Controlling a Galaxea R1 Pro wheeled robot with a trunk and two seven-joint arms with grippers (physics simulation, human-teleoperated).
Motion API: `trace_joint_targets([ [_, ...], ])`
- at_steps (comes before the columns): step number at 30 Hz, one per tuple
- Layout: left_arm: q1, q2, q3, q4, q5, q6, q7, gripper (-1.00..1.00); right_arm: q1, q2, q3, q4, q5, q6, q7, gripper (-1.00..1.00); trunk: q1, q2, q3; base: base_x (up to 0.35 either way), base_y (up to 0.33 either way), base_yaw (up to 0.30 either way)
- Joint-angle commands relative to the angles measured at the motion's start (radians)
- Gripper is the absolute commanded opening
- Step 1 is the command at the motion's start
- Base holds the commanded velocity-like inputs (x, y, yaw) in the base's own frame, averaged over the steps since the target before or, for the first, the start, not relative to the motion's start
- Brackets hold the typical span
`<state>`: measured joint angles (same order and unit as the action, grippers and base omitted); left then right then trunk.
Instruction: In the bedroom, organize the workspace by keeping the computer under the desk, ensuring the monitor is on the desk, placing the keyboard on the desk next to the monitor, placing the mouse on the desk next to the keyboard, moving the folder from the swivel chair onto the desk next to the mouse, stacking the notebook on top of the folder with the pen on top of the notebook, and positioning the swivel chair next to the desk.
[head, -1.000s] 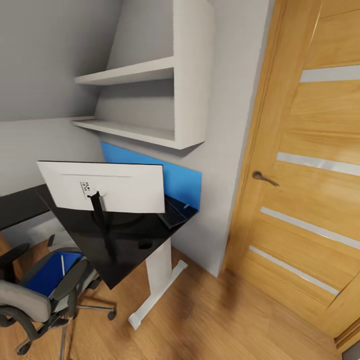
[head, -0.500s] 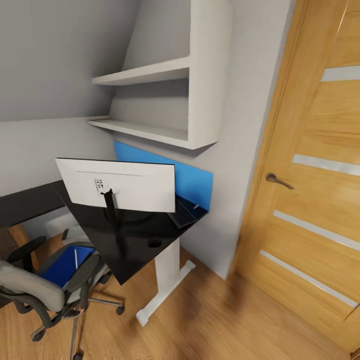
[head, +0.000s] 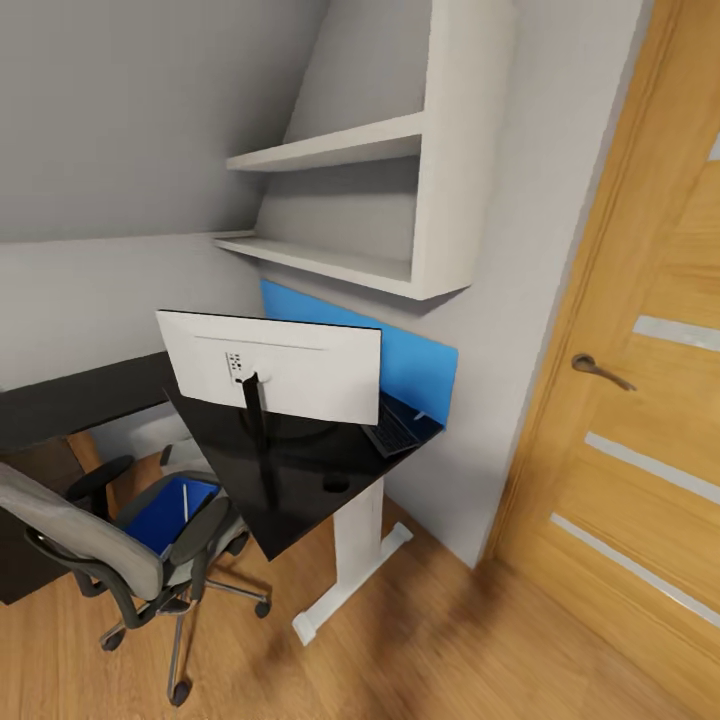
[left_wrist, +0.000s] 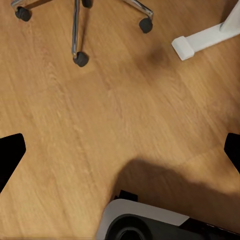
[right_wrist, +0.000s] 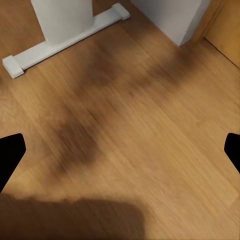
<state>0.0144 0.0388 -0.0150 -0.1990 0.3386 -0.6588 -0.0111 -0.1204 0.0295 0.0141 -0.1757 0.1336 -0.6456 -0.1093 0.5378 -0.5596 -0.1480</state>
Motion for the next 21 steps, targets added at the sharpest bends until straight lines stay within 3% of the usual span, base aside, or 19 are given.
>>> trace_joint_targets([
  [1, 0.001, 0.001, -0.002, -0.002, 0.005, -0.001, -0.001, 1.0, -0.001, -0.001, 0.001, 0.001, 0.011, -0.002, -0.01, 1.0, 0.0, -0.001, -0.001, 0.0, 0.0, 0.004],
  [8, 0.001, 0.001, -0.002, -0.002, 0.005, -0.002, -0.001, 1.0, -0.001, 0.001, 0.001, 0.001, 0.009, -0.001, -0.01, 1.0, 0.0, -0.001, -0.001, 0.0, 0.0, 0.054],
  [21, 0.0, 0.0, -0.002, -0.002, 0.005, -0.004, -0.001, 1.0, -0.001, 0.001, 0.001, 0.001, 0.009, 0.0, -0.01, 1.0, 0.0, -0.001, -0.001, 0.0, 0.0, 0.254],
])
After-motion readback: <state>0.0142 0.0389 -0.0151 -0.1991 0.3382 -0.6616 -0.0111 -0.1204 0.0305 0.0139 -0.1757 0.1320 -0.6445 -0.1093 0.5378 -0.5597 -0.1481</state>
